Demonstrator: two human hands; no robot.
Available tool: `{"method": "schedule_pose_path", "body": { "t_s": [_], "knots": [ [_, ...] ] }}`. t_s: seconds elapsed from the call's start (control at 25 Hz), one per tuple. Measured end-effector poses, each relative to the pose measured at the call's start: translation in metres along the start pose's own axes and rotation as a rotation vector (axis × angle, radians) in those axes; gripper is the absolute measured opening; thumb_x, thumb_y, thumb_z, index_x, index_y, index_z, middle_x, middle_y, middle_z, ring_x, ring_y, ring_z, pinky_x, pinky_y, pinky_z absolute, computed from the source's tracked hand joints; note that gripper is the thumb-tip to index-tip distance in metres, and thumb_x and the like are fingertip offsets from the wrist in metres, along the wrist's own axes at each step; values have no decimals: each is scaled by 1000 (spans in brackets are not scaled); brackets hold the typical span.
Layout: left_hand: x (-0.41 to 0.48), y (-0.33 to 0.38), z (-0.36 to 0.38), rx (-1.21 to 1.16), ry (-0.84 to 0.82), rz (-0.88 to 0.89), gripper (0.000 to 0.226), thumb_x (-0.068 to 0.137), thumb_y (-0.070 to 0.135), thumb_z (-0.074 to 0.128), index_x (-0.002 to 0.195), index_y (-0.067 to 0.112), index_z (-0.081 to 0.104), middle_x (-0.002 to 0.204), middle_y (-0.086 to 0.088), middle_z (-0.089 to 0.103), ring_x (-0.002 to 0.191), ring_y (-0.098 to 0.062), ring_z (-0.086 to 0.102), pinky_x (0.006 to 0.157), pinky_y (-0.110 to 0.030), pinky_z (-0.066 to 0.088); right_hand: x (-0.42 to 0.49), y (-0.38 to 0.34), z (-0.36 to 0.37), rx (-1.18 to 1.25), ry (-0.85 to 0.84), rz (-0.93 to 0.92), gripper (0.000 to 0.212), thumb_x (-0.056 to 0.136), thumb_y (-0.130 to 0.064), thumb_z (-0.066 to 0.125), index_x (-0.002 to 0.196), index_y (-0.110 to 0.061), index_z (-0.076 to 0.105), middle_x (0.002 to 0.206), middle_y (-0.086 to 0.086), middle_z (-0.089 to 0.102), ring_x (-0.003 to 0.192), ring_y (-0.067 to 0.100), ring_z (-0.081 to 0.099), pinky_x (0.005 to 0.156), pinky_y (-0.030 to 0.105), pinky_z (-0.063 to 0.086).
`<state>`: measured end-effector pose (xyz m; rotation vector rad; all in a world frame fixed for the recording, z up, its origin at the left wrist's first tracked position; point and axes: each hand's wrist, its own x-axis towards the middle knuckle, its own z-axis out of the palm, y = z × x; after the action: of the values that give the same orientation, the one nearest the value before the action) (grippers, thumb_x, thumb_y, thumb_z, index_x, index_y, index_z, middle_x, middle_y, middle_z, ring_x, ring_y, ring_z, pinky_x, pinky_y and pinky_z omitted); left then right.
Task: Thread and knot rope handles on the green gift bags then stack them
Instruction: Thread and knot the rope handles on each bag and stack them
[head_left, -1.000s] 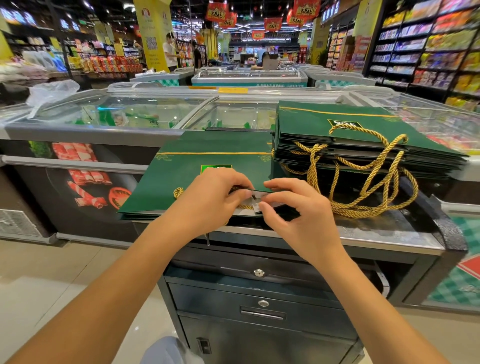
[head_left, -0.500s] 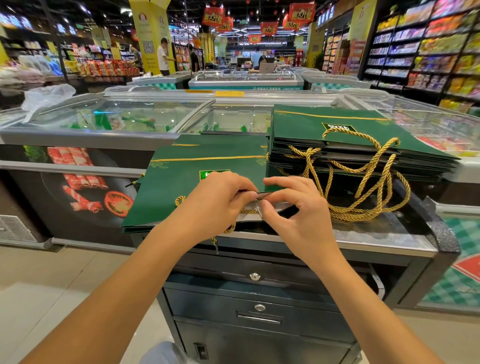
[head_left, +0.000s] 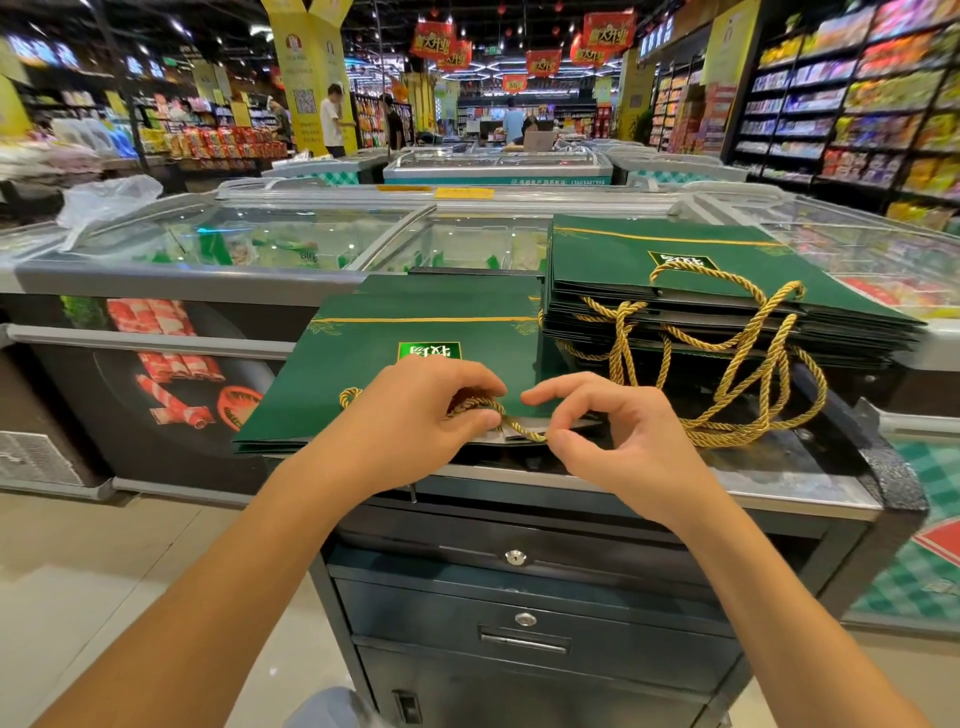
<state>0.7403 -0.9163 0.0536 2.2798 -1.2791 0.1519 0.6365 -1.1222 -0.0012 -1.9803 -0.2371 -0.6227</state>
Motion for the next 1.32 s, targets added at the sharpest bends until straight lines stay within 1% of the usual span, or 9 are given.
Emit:
{"method": "schedule_pose_path", "body": {
  "t_s": [0.16,0.28,0.36,0.48,0.72,0.84,0.96,1.12,1.32],
  "knots": [
    [-15,-18,-10,-29,-4,-4,39,87,36,75,125,34,66,117,23,64,112,9,55,95,-6,39,4,-5,4,28,100,76,31,93,-45,59,100,-20,75,102,0,74,99,16,67,86,33,54],
    [-25,-36,-26,-33,0,-46,24,85,39,75,108,35,73,110,22,67,108,4,59,97,-20,45,7,-4,9,-109,94,115,29,99,-41,59,122,-27,71,105,-14,73,100,2,66,84,20,52],
    [-29,-43,-35,-91,-25,-88,9,87,37,73,95,34,75,103,20,71,101,-1,64,93,-29,49,9,-1,13,-229,33,151,36,95,-40,65,130,-30,67,120,-18,69,109,-2,64,93,19,52],
    [-29,-51,-42,-103,7,-124,7,92,30,69,88,32,74,87,20,72,85,-2,66,79,-25,51,12,-3,17,-362,-41,188,40,93,-45,67,130,-33,67,141,-21,58,127,-7,49,104,11,37],
    [-11,-59,-59,-131,62,-160,15,95,14,64,92,25,74,77,-5,68,65,-8,59,64,-30,51,17,-10,18,-440,-156,237,32,102,-41,55,132,-39,65,152,-18,47,142,2,34,114,26,25],
    [-1,-59,-67,-182,63,-179,12,97,13,63,95,20,72,76,0,66,64,-7,67,64,-24,55,19,-10,17,-442,-175,251,34,105,-34,49,137,-38,61,156,-15,43,149,5,28,125,37,19],
    [9,-57,-73,-280,76,-180,10,97,19,63,95,12,69,73,1,65,61,-15,66,64,-29,59,20,-11,17,-445,-237,257,37,108,-29,45,143,-38,53,162,-12,33,154,2,13,128,35,3],
    [20,-45,-78,-412,31,-173,11,98,17,61,94,8,64,70,-10,65,64,-21,65,70,-38,58,21,-10,17,-415,-249,259,39,109,-26,41,145,-38,52,164,-11,31,154,0,12,128,37,0],
    [33,-27,-88,-397,49,-121,12,99,20,61,91,11,64,70,-5,50,57,-12,51,55,-25,53,21,-9,18,-398,-236,263,39,109,-23,41,143,-39,53,163,-12,32,153,-1,12,129,36,-1]
  ]
}}
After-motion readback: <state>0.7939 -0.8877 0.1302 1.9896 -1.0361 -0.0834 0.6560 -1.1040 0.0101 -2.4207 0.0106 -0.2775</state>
